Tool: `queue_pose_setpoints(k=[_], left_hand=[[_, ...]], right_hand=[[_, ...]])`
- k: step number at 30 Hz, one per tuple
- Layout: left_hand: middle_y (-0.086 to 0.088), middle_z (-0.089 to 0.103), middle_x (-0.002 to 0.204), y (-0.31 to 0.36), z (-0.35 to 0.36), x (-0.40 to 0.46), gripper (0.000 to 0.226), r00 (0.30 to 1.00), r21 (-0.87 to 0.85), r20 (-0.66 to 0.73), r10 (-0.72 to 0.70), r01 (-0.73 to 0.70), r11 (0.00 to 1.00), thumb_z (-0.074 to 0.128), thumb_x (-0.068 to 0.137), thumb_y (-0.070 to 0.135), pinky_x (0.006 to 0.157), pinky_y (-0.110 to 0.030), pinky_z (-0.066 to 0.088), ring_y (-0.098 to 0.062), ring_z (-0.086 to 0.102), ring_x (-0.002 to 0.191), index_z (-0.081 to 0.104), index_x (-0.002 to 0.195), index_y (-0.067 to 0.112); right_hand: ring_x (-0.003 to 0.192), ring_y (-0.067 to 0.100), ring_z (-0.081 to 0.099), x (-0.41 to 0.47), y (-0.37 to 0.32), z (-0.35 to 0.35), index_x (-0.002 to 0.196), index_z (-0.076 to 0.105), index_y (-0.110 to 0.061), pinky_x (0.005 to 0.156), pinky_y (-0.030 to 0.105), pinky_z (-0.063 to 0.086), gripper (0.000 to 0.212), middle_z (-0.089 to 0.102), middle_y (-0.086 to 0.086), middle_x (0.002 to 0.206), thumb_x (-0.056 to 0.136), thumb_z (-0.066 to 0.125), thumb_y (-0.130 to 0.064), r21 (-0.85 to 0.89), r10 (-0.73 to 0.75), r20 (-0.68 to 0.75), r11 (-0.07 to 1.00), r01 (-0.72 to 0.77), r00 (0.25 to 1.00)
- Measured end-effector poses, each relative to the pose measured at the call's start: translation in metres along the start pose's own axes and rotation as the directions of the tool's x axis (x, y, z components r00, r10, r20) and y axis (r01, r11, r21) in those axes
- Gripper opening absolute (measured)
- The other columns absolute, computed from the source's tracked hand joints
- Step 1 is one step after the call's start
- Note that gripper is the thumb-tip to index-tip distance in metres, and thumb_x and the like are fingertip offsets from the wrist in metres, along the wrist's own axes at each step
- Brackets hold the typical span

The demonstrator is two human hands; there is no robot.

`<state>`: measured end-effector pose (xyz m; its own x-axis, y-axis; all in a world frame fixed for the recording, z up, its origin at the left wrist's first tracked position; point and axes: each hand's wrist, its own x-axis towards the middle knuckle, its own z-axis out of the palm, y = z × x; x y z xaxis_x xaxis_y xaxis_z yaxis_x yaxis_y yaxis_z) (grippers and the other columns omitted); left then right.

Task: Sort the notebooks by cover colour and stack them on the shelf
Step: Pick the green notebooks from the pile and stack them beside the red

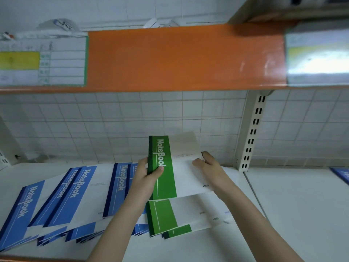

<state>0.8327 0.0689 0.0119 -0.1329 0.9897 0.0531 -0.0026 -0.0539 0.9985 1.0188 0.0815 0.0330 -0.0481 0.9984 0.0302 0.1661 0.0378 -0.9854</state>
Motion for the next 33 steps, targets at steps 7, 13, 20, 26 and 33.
queue_pose_setpoints(k=[7,13,20,26,33], left_hand=[[-0.008,0.064,0.096,-0.001,0.021,-0.002,0.022,0.979,-0.042,0.004,-0.201,0.201,0.979,0.053,0.094,0.011,0.078,-0.039,0.050,-0.024,0.062,0.083,0.053,0.116,0.012],[-0.003,0.063,0.101,-0.006,0.049,-0.010,0.018,0.974,0.009,0.089,-0.209,0.209,0.978,0.049,0.097,0.014,0.083,-0.040,0.051,-0.024,0.062,0.092,0.050,0.113,0.022],[0.000,0.067,0.099,-0.011,0.096,-0.024,0.016,0.934,0.002,0.290,-0.211,0.220,0.975,0.047,0.098,0.014,0.064,-0.031,0.050,-0.018,0.065,0.086,0.055,0.102,0.027],[0.000,0.068,0.093,-0.014,0.154,-0.053,0.015,0.827,0.055,0.517,-0.222,0.227,0.972,0.047,0.097,0.013,0.053,-0.022,0.047,-0.013,0.066,0.076,0.055,0.108,0.021],[-0.002,0.067,0.095,-0.015,0.222,-0.104,0.020,0.654,0.121,0.721,-0.231,0.209,0.970,0.047,0.098,0.013,0.055,-0.024,0.047,-0.016,0.066,0.077,0.053,0.117,0.016]], right_hand=[[0.065,0.012,0.048,-0.009,0.009,-0.015,0.085,0.047,-0.020,0.042,0.014,0.036,0.011,0.050,-0.001,0.080,0.095,0.043,-0.019,-0.019,0.216,-0.010,0.976,-0.216,0.976],[0.066,0.013,0.042,-0.026,0.024,-0.034,0.091,0.043,-0.020,0.034,0.010,0.029,0.009,0.043,-0.002,0.080,0.095,0.035,-0.022,-0.078,0.267,-0.128,0.958,-0.278,0.955],[0.072,0.014,0.044,-0.072,0.032,-0.074,0.083,0.041,-0.021,0.042,0.016,0.036,0.013,0.044,-0.001,0.083,0.095,0.038,-0.021,-0.044,0.253,-0.353,0.957,-0.286,0.901],[0.068,0.013,0.042,-0.137,0.045,-0.113,0.076,0.037,-0.021,0.055,0.025,0.031,0.020,0.042,-0.001,0.077,0.096,0.041,-0.021,-0.053,0.223,-0.606,0.947,-0.318,0.764],[0.060,0.011,0.036,-0.212,0.060,-0.157,0.069,0.034,-0.019,0.047,0.020,0.033,0.025,0.036,-0.004,0.069,0.091,0.045,-0.015,0.089,0.236,-0.805,0.955,-0.282,0.544]])
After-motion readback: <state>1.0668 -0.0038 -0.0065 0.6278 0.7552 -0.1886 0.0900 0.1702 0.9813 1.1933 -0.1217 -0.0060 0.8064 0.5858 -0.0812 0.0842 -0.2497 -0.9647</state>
